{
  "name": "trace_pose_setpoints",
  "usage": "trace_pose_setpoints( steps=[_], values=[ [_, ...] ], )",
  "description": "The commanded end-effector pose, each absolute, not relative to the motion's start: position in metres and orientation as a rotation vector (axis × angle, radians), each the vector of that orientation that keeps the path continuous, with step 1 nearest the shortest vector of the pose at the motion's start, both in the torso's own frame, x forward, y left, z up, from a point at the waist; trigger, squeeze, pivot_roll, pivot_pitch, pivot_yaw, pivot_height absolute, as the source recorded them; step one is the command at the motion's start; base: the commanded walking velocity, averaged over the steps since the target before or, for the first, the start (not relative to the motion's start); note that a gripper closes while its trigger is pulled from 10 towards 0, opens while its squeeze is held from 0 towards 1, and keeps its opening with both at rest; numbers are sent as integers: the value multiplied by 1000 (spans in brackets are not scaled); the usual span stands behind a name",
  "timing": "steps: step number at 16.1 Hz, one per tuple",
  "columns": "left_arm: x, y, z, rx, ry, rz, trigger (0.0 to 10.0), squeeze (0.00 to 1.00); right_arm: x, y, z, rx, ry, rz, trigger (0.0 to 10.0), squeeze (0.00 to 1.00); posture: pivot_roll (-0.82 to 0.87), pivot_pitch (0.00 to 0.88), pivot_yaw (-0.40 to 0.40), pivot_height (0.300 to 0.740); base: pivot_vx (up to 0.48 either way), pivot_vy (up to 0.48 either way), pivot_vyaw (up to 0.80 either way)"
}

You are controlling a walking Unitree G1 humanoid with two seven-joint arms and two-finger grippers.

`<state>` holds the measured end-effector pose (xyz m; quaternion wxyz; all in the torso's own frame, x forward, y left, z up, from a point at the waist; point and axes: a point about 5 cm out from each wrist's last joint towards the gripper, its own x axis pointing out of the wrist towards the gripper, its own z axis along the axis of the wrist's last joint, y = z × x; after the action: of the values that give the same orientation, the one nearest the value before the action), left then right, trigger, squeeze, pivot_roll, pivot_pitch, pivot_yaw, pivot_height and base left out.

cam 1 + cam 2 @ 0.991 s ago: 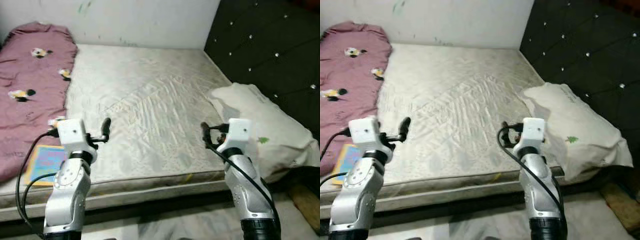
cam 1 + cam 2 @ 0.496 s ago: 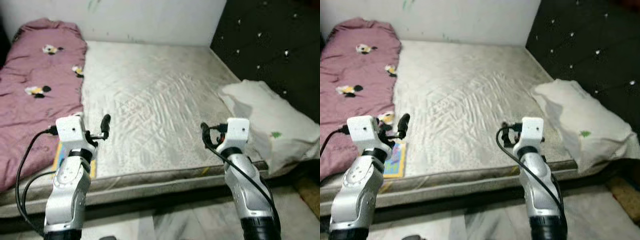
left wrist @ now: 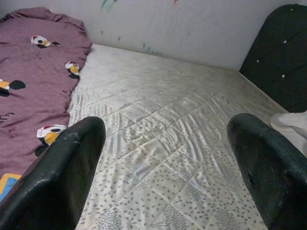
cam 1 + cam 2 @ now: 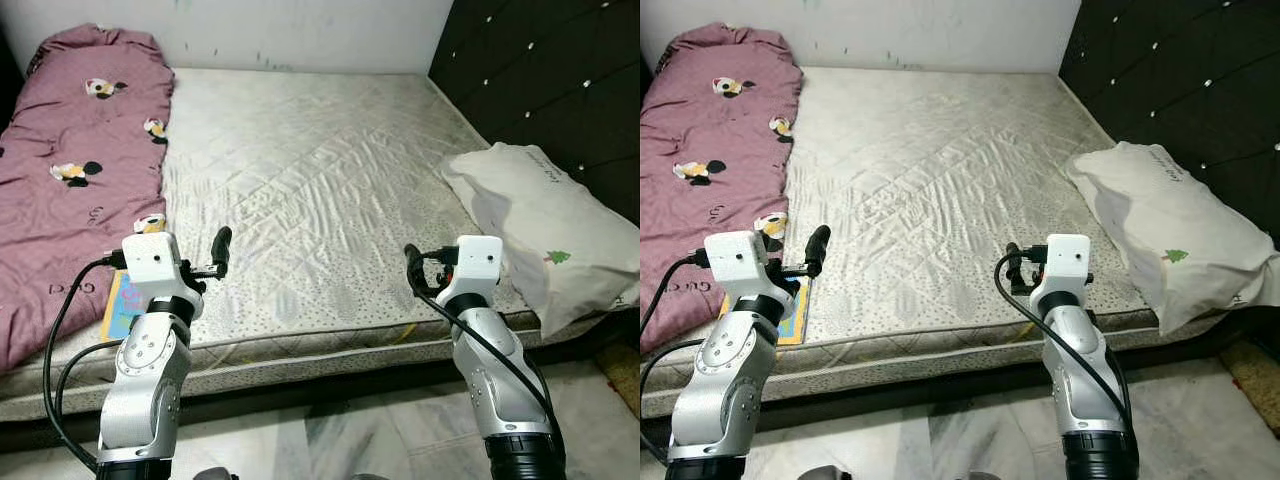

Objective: Clean up the room

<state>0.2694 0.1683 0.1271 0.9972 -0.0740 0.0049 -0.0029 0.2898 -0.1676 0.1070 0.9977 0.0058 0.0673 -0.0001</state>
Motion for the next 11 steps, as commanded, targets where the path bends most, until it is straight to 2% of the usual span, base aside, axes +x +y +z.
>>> trace_pose_setpoints(
  steps=[1,4,11],
  values=[
    [269,167,129,-148,-2,-19,10000,0,291,-172,108,12,132,-15,10000,0,-21,0,-97,740,0,0,0],
    [269,166,129,-147,-1,-19,10000,0,291,-172,108,13,132,-16,10000,0,-22,0,-97,740,0,0,0],
    [270,165,130,-148,-7,-28,10000,0,291,-172,108,15,131,-22,10000,0,-23,0,-95,740,283,0,0]
  ],
)
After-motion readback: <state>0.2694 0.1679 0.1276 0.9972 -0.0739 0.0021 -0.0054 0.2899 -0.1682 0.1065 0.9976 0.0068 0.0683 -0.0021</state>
